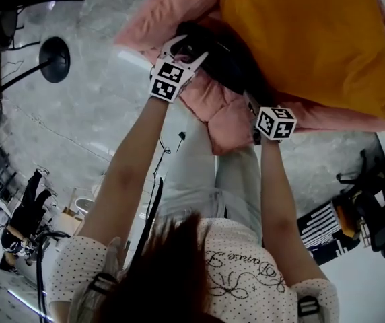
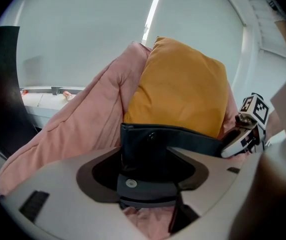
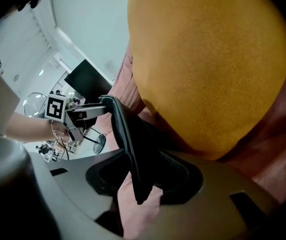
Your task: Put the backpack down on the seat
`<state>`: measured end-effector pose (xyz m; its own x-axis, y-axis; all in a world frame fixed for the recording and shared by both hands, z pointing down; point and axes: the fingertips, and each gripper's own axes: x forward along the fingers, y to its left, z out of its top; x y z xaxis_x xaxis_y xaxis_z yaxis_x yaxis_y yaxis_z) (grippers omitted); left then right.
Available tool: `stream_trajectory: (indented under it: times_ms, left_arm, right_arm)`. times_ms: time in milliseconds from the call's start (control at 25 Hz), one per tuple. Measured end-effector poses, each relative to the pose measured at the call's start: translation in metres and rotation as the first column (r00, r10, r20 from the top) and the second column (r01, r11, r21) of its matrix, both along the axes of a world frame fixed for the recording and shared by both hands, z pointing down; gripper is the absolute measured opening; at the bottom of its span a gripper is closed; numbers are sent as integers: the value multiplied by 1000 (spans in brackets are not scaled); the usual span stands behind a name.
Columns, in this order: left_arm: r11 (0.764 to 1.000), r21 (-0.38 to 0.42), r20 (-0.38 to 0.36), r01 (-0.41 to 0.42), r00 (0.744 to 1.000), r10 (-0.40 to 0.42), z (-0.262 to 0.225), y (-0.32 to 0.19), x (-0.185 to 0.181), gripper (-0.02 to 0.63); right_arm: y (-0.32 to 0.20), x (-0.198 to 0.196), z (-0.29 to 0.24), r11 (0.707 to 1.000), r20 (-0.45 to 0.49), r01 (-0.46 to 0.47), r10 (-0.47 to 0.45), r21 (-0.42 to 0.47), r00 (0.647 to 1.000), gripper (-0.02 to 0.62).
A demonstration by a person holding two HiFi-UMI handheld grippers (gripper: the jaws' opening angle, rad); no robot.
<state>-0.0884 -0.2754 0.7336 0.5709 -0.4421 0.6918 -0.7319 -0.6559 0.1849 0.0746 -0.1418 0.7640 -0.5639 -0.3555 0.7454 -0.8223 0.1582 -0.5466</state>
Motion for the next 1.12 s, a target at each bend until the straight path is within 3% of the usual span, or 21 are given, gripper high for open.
stream_trajectory:
  times_ms: [240, 440, 880, 1120]
  left_arm:
    - [998, -14, 6, 58, 998, -58, -7, 14, -16, 272]
    - [997, -10, 20, 72, 997, -71, -15, 20, -18, 272]
    - [997, 43, 37, 62, 997, -64, -44, 11, -38, 272]
    - [980, 64, 9, 190, 982, -191, -74, 5, -48, 270]
  right_arm:
    - [-5, -8, -16, 998, -24, 56, -56, 27, 998, 225]
    - [-9, -7, -31, 998, 38, 45, -47, 36, 998, 224]
    - [-37, -11, -66, 992, 27, 35, -39, 123, 999, 207]
    - [-48, -7, -95, 975, -32, 96, -92, 202, 995, 183]
